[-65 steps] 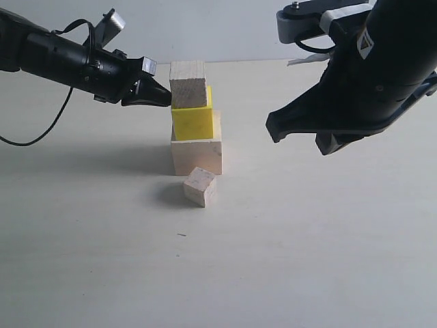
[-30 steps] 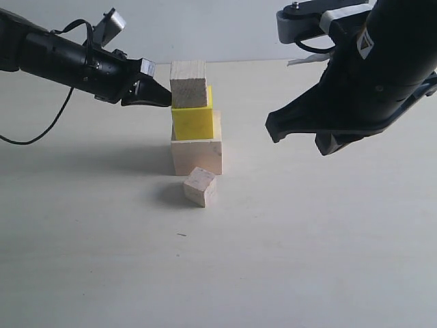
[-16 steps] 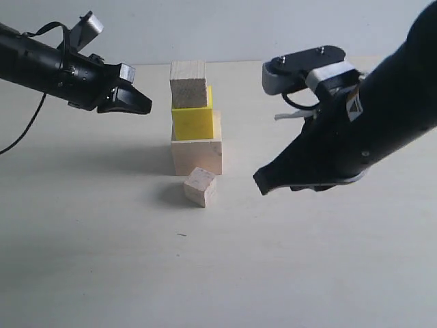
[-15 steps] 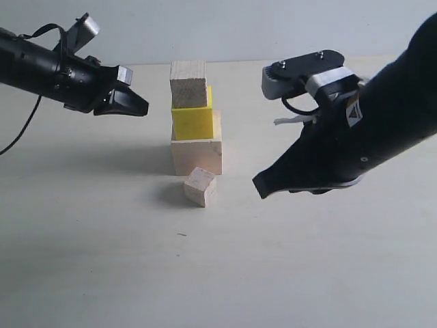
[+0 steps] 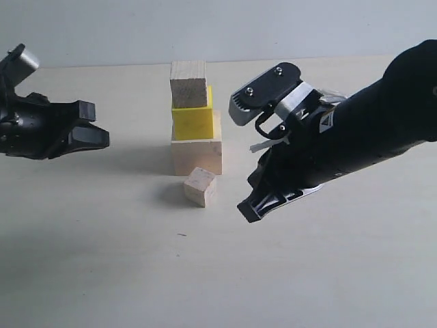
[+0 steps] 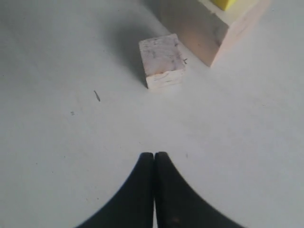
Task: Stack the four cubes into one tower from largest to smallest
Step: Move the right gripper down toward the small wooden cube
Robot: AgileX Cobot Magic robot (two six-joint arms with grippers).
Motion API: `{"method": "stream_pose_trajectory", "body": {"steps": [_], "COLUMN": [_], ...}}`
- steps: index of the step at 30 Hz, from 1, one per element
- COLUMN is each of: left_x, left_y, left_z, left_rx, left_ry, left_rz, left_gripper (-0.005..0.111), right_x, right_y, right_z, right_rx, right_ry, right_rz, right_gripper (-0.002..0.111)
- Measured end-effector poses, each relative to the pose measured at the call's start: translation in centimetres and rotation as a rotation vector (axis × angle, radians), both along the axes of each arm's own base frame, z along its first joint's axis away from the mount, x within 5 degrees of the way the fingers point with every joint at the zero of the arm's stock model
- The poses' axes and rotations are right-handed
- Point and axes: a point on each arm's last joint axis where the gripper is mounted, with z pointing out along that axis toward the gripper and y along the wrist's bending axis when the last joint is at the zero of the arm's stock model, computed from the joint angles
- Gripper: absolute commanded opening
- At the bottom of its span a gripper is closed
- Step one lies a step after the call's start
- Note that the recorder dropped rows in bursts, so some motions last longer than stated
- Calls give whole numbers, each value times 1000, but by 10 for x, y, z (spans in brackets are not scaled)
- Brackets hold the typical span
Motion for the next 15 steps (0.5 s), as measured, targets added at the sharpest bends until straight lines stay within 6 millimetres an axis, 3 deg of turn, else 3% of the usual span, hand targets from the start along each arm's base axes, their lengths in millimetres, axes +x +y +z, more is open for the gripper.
{"method": "stream_pose_trajectory", "body": {"steps": [10, 15], "left_x": [-59, -78], "left_y": [11, 11], "left_z": [36, 39], "left_rx": [-43, -58], "left_ry": [-151, -158], "left_rz": [47, 22], "left_gripper": [0, 0], "right_x": [10, 13], "right_y": [5, 8], "right_z": [1, -11], "right_rx": [64, 43], "right_ry": [-81, -53], "right_rz": [-42, -38], "right_gripper": [34, 54]}}
